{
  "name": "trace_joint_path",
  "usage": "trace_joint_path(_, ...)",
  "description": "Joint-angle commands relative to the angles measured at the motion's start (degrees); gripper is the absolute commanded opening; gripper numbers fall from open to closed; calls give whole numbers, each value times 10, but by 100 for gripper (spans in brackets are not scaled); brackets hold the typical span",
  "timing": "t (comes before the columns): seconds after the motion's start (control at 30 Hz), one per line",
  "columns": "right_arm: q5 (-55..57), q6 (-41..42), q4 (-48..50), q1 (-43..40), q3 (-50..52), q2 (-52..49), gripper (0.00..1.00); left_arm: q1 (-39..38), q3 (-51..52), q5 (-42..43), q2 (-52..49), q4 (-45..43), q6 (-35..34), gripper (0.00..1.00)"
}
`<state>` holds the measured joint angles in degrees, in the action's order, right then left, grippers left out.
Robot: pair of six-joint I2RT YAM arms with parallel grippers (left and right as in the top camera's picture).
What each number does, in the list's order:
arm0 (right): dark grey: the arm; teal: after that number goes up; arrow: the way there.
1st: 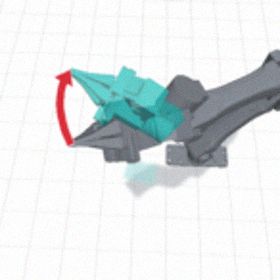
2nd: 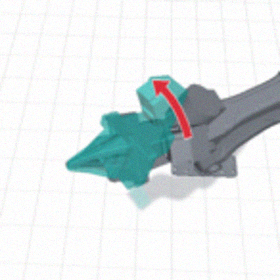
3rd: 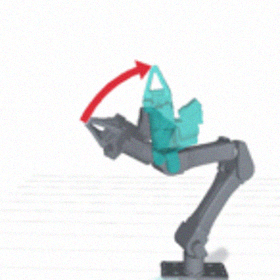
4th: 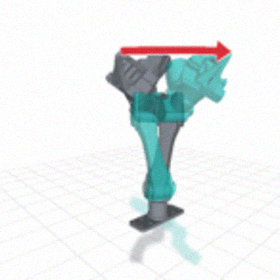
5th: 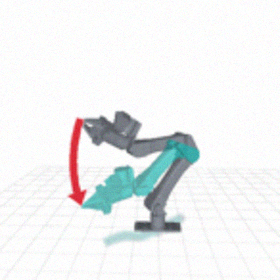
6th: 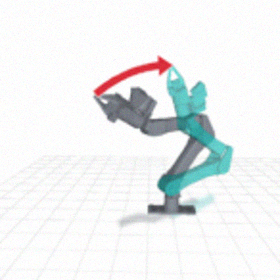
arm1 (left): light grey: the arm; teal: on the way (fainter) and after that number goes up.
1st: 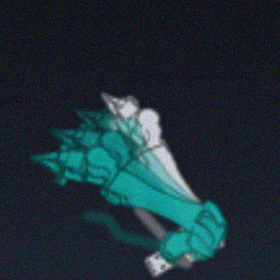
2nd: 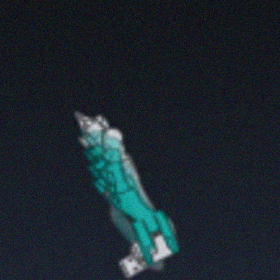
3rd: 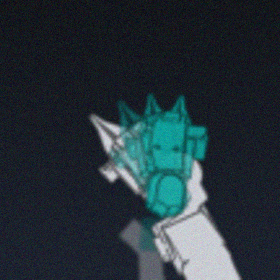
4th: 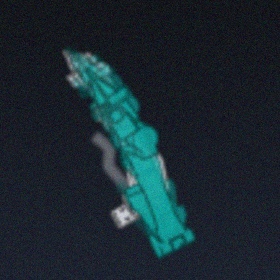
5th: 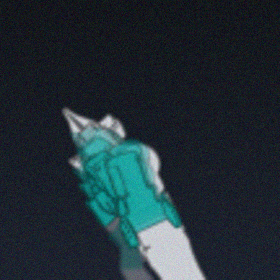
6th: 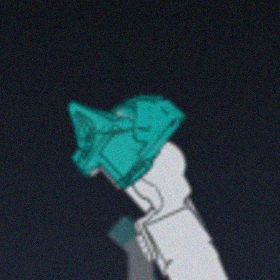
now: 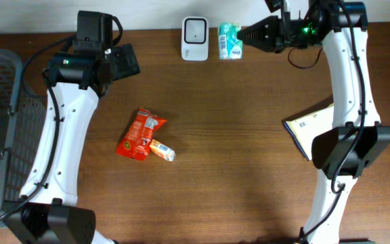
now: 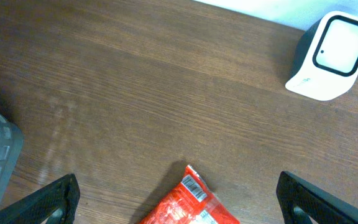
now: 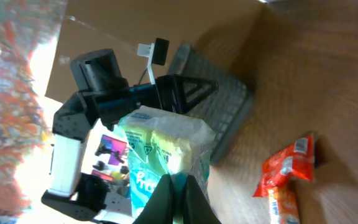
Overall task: Scan the item barcode
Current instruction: 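Hold the green-white pack's barcode over the white scanner with the right gripper, then carry the green-white pack right and release it near the white bag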
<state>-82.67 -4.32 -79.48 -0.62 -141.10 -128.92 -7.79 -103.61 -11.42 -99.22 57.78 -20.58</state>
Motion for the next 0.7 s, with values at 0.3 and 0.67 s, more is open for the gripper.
trace_joint_path(0.3,1165,-28,307,313,-80,-40,4,1,-3,-4,0,0,9,99)
trace_joint_path(0.67,1179,-331,550,304,-80,-220,4,1,-3,-4,0,0,9,99)
